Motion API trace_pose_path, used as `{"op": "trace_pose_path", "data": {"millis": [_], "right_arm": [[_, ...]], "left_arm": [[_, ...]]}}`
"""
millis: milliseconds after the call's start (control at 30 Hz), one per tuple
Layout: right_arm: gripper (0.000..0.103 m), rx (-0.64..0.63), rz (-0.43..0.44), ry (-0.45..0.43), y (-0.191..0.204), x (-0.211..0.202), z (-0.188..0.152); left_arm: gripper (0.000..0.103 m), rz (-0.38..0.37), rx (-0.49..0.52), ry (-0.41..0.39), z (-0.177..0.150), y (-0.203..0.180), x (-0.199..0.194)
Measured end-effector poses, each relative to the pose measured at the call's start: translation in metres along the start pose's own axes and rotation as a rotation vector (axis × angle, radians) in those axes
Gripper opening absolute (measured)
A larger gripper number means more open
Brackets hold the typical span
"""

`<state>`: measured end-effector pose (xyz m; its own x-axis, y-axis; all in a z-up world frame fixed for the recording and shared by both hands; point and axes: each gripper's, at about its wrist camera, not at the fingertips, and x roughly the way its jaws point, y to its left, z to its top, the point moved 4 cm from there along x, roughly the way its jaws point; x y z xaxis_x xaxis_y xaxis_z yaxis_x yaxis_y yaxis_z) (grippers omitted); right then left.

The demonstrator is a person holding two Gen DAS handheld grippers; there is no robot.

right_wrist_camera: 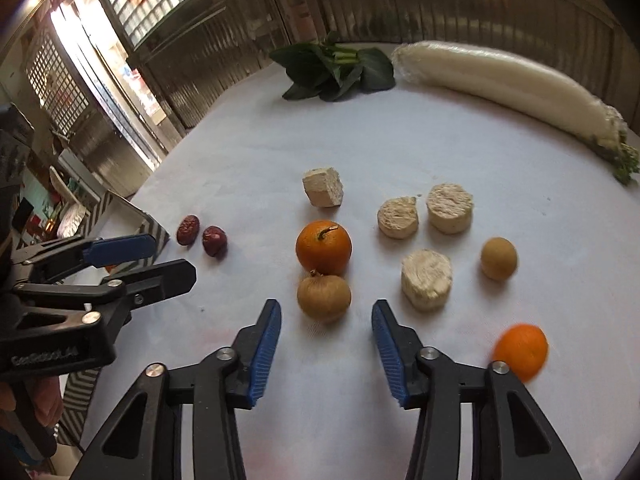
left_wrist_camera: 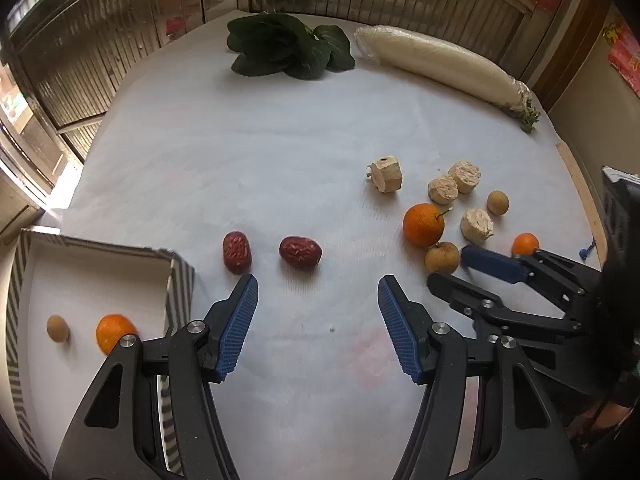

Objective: Organize fruits
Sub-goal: 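Grasp the brown pear with the right tool while the left tool grasps a red date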

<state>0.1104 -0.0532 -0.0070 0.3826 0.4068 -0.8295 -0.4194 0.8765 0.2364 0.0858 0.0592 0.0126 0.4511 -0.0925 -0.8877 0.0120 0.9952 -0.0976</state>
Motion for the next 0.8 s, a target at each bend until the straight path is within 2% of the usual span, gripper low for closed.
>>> {"op": "trace_pose_path", "data": {"millis": [100, 433, 500, 567, 633, 700, 733, 800], "right_arm": [[0.028, -0.016, 0.012, 0.0, -0.001, 0.0, 0.002], [0.028, 0.016, 0.003, 0.0, -0.018, -0.007, -0.001], [0.028, 0.018, 0.006, -0.003, -0.018, -0.007, 0.0], [0.028, 0.018, 0.01, -0.003, -0.018, -0.007, 0.0], [0.028, 0.016, 0.011, -0.002, -0.017, -0.007, -0.001], [0.028, 0.015, 0.011, 0.0, -0.017, -0.007, -0.001], [0.028, 0.016, 0.01, 0.0, -0.017, -0.007, -0.002], [0.028, 0.018, 0.008, -0.001, -0.017, -0.008, -0.003]], "left_arm": [[0.063, -0.012, 0.011, 0.008, 0.004, -0.001, 0.007], [0.062, -0.032, 0.105, 0.036, 0.013, -0.011, 0.031], [0.057, -0.034, 0.13, 0.041, 0.014, -0.014, 0.035], [0.04, -0.033, 0.143, 0.05, 0.014, -0.014, 0.04], [0.03, -0.042, 0.141, 0.068, 0.013, -0.012, 0.045], [0.026, -0.039, 0.151, 0.058, 0.012, -0.012, 0.045], [0.021, -0.041, 0.153, 0.057, 0.012, -0.012, 0.044], [0.021, -0.045, 0.15, 0.055, 0.01, -0.012, 0.042]]}}
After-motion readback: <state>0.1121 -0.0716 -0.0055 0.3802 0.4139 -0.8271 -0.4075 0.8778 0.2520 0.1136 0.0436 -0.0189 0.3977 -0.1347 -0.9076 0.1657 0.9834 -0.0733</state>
